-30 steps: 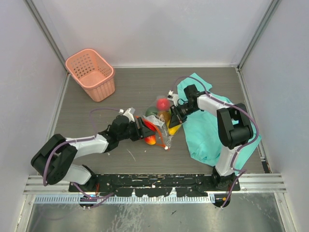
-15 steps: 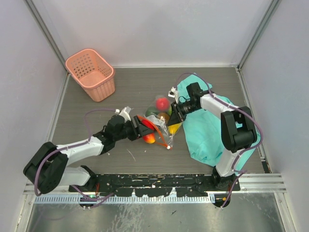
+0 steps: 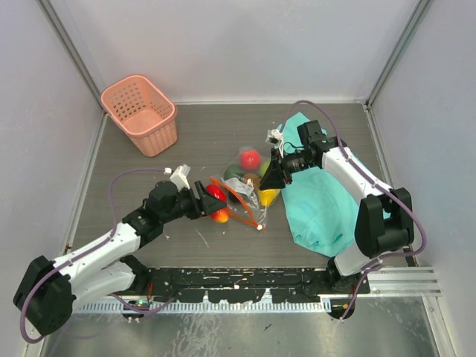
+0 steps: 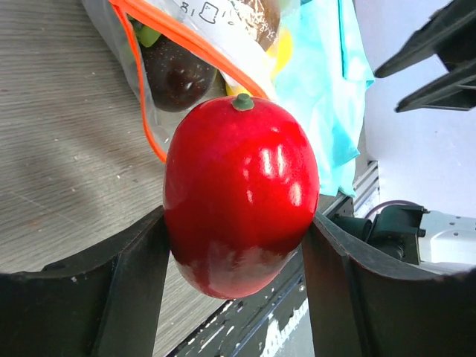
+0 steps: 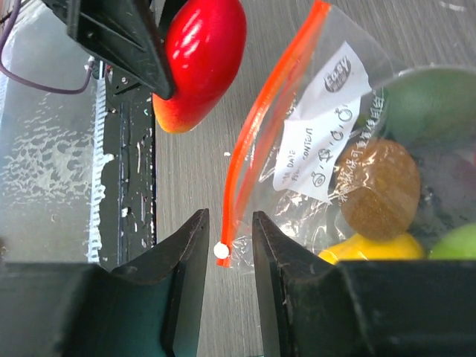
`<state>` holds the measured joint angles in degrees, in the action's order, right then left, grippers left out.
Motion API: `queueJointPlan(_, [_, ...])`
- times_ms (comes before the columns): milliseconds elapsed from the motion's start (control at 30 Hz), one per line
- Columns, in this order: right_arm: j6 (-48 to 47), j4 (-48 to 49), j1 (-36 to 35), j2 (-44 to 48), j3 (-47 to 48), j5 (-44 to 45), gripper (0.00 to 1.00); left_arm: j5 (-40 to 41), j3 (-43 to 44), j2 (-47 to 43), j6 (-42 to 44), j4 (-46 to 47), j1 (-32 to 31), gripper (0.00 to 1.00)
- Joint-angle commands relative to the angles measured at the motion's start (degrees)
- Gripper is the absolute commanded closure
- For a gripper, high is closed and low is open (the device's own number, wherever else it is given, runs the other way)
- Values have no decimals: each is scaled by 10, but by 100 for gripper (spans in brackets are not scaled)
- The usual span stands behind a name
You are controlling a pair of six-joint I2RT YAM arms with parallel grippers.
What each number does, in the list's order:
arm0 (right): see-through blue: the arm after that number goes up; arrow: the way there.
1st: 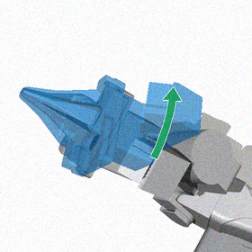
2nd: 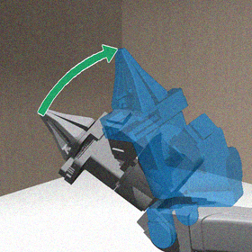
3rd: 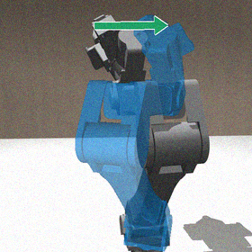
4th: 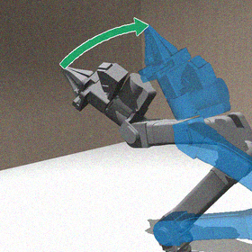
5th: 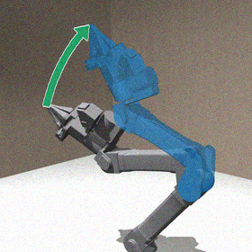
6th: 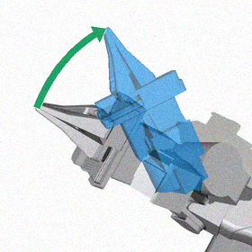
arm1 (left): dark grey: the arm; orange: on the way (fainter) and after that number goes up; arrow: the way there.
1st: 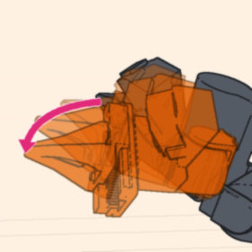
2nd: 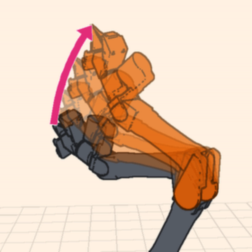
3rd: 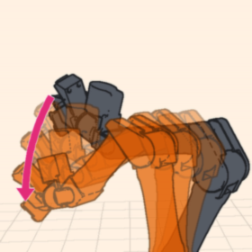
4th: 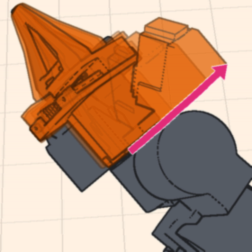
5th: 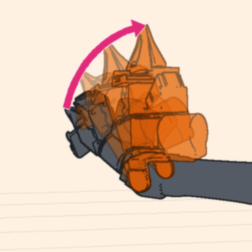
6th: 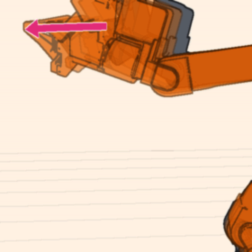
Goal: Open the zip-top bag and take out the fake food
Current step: Pick up the fake fruit from the zipper food storage bag, then place the fake fruit in the bin.
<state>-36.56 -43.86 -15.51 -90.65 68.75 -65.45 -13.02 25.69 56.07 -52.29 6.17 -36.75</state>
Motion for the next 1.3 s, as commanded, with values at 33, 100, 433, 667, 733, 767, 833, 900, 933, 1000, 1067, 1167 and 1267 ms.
queueJointPlan(33, [-50, -27, 3, 51, 17, -40, 64, 34, 36, -42, 65, -69, 10, 99])
queueJointPlan(100, [-57, -29, 4, 66, 16, -47, 62, 42, 52, -51, 82, -85, 15, 99])
queueJointPlan(433, [-68, -38, 14, 88, 17, -57, 55, 51, 126, -50, 158, -132, 63, 100])
queueJointPlan(667, [-68, -39, 19, 89, 16, -53, 54, 26, 150, -44, 182, -129, 122, 100])
queueJointPlan(733, [-68, -39, 18, 88, 16, -53, 54, 22, 157, -41, 185, -123, 140, 100])
queueJointPlan(767, [-68, -39, 18, 88, 16, -52, 54, 20, 161, -38, 185, -119, 149, 100])
queueJointPlan(833, [-68, -39, 20, 88, 16, -52, 53, 18, 167, -34, 187, -109, 166, 100])
queueJointPlan(900, [-69, -39, 22, 87, 16, -51, 53, 18, 173, -30, 187, -98, 183, 100])
queueJointPlan(933, [-69, -39, 21, 87, 16, -50, 53, 18, 177, -27, 187, -91, 190, 100])
queueJointPlan(1000, [-69, -39, 22, 86, 15, -50, 52, 18, 187, -20, 186, -80, 210, 100])
queueJointPlan(1067, [-69, -39, 23, 84, 14, -50, 52, 17, 207, -12, 186, -74, 230, 100])
queueJointPlan(1167, [-69, -39, 25, 84, 12, -50, 52, 13, 237, 6, 184, -64, 264, 100])
queueJointPlan(1267, [-70, -39, 27, 85, 13, -50, 52, -5, 261, 39, 166, -42, 299, 100])
